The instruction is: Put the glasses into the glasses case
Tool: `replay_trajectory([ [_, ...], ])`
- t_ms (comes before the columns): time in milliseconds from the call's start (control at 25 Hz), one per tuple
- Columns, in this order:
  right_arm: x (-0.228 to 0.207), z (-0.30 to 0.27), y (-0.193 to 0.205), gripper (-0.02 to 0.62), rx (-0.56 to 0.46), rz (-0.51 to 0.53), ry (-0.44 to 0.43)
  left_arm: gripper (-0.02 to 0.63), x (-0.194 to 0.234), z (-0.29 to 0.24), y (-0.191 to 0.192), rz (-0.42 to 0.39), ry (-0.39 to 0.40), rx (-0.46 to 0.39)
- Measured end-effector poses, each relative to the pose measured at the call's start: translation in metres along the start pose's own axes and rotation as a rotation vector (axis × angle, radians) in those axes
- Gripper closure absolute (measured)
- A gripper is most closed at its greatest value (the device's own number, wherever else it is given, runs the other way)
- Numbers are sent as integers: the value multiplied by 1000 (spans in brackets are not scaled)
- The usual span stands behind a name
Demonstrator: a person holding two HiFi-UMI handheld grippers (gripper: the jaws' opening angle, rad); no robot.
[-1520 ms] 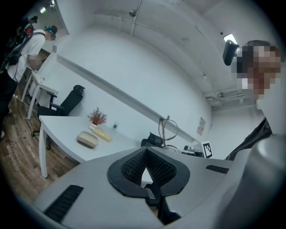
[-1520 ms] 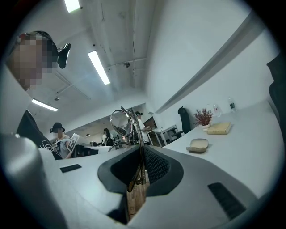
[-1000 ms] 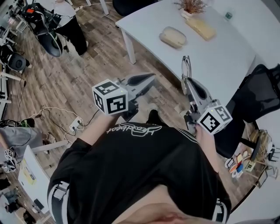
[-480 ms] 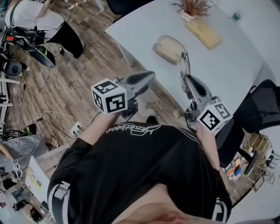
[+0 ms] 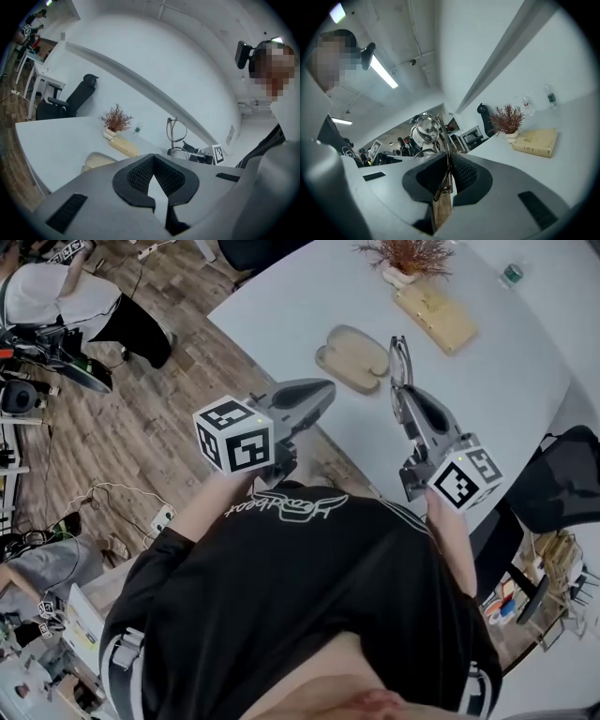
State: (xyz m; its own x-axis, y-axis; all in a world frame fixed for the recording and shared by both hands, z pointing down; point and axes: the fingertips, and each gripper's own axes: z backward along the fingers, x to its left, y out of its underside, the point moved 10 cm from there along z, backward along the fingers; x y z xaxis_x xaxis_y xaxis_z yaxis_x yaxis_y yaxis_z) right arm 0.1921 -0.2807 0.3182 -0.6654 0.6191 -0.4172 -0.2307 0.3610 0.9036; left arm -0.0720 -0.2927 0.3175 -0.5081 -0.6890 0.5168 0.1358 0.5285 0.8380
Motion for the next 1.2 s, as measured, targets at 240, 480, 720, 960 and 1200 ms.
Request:
replay_trajectory([
  [240,-13,-13,-4,566,19,0,7,600,14,-10,-6,15,-3,17],
  [480,-27,-27,-3,566,29,-21,29,598,35,-22,-9,40,2,49],
  [720,-43,-45,-3,566,53,-21,70,600,62,-35,-18,58,4,76],
  [960,-59,-64,1,566,78,-24,112,600,88,-47,-21,83,10,113],
  [1200,-73,-84,6,566,107,8,148,600,110,-54,-24,104,8,139],
])
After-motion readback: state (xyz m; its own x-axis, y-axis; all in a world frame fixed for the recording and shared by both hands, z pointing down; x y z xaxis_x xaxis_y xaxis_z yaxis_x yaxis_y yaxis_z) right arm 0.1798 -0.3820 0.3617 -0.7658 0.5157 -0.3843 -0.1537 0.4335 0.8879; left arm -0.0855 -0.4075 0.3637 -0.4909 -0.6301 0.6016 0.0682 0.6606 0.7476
